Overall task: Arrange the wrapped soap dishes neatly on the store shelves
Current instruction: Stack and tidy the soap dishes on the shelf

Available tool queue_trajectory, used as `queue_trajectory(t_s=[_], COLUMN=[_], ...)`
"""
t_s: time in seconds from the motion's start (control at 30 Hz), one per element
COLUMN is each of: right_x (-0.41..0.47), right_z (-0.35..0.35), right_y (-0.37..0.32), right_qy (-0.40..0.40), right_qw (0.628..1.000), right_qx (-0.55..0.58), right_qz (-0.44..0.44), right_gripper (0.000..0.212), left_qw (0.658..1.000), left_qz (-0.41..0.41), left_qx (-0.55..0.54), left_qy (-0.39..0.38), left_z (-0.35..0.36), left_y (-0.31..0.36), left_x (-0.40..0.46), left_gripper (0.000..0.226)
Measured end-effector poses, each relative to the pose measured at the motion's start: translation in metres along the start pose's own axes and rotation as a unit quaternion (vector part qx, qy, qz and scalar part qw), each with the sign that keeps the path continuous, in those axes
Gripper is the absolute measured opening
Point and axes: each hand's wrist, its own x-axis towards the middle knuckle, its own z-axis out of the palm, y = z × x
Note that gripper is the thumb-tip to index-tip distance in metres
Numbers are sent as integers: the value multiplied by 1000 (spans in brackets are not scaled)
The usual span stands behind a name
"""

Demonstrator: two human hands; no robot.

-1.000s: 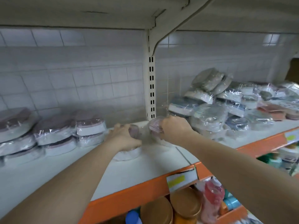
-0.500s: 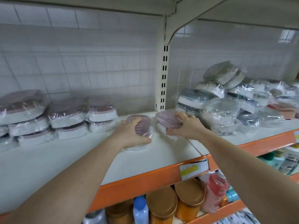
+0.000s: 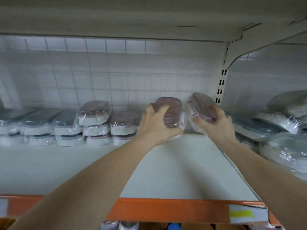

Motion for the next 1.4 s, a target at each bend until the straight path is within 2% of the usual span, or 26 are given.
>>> queue_trajectory(t_s=[0.1,0.23,0.37,0.47,0.57,0.67,0.8,0.97,1.1,1.27,1.4], right_x=[-4,-8,-4,-1,-3,-3,2,2,-2,4,-8], right_z=[30,74,110,122,122,122,128,144,153,132,99], right_y=[-37,-77,-101,-103,-95,-85,-86,-92,-97,-112,-103], right_qy=[-35,-59,-44,-101,-142,-114,-98,-103,-119,-223,-169], right_qw=[999,996,990,983,980,981,982,968,947,937,951], right_qx=[-5,-49,-125,-152,-136,-137,-144,-210,-286,-265,-250], right_qz=[-35,-50,-53,-17,-39,-79,-75,-90,-81,-36,-70], right_gripper=[77,76,73,79,75,55,51,44,48,64,65], left_qw=[995,985,981,961,927,930,935,924,912,926,938], left_qz=[-2,-36,-40,8,-3,-7,18,33,41,17,93], left_qx=[57,124,176,267,370,338,337,370,402,371,332], left_qy=[81,115,74,68,-62,-143,-113,-92,-75,-75,-19], left_z=[-37,-68,-72,-68,-75,-92,-86,-79,-75,-82,-60], left_y=[-25,-60,-88,-101,-112,-122,-129,-137,-140,-134,-100], left_x=[8,16,30,37,39,41,44,53,52,53,53], left_gripper=[80,69,70,88,99,95,76,73,75,84,91])
